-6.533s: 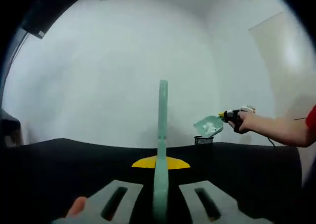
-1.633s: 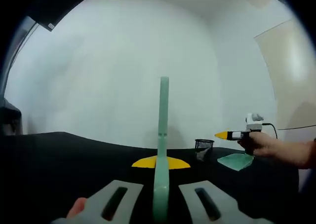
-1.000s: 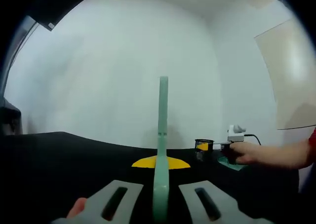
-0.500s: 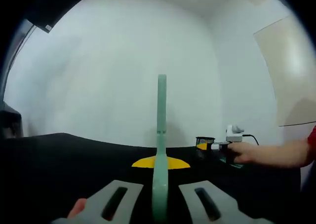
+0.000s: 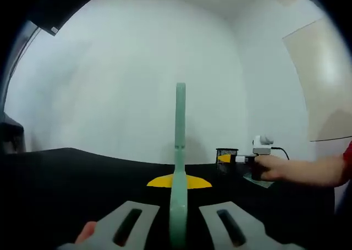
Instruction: Pick up the broom and sweep the trash on the tabletop into the dustpan.
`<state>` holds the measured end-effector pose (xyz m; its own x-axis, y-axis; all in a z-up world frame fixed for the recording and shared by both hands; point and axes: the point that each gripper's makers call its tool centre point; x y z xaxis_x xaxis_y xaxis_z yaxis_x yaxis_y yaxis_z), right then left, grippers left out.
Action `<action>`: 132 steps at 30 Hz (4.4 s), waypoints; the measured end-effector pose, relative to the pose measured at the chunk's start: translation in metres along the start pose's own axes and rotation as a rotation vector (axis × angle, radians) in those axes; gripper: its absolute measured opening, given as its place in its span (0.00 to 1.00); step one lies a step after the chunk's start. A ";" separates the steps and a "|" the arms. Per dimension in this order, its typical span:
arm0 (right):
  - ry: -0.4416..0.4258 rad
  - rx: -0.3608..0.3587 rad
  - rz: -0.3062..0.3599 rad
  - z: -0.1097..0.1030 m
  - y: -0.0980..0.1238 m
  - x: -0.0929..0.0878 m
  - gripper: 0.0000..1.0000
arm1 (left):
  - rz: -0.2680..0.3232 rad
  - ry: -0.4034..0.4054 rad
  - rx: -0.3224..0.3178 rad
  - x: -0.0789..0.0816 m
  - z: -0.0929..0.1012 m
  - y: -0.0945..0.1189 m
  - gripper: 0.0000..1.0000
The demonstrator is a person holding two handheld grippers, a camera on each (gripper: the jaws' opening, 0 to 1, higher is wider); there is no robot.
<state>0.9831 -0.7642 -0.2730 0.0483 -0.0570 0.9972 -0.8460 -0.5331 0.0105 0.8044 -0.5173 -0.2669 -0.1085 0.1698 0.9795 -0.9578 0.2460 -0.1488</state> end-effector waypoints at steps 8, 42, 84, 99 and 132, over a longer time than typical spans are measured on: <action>0.008 0.036 -0.001 -0.016 -0.005 0.001 0.59 | 0.001 0.002 0.002 -0.001 -0.001 -0.001 0.01; 0.044 0.194 -0.126 -0.100 -0.084 -0.044 0.58 | 0.007 0.011 0.008 -0.001 -0.005 0.000 0.01; -0.791 -0.378 0.212 0.145 0.251 -0.023 0.49 | 0.031 -0.082 -0.278 0.066 0.112 -0.088 0.00; -1.201 -0.374 0.267 0.138 0.228 -0.051 0.42 | 0.067 -0.114 -0.399 0.061 0.149 -0.124 0.00; -1.120 -0.697 0.718 0.158 0.223 -0.041 0.12 | 0.082 -0.259 -0.424 -0.008 0.237 -0.287 0.00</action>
<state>0.8760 -1.0142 -0.3236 -0.3775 -0.8951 0.2370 -0.9260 0.3669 -0.0894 1.0169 -0.8153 -0.2004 -0.2934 -0.0245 0.9557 -0.7565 0.6171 -0.2164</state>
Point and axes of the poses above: the point that each gripper's makers call its tool centre point, and the gripper's own axes: y roughly backward along the fingers, z roughly to its right, x roughly out of its top, and after that the axes turned 4 degrees about x, right-handed
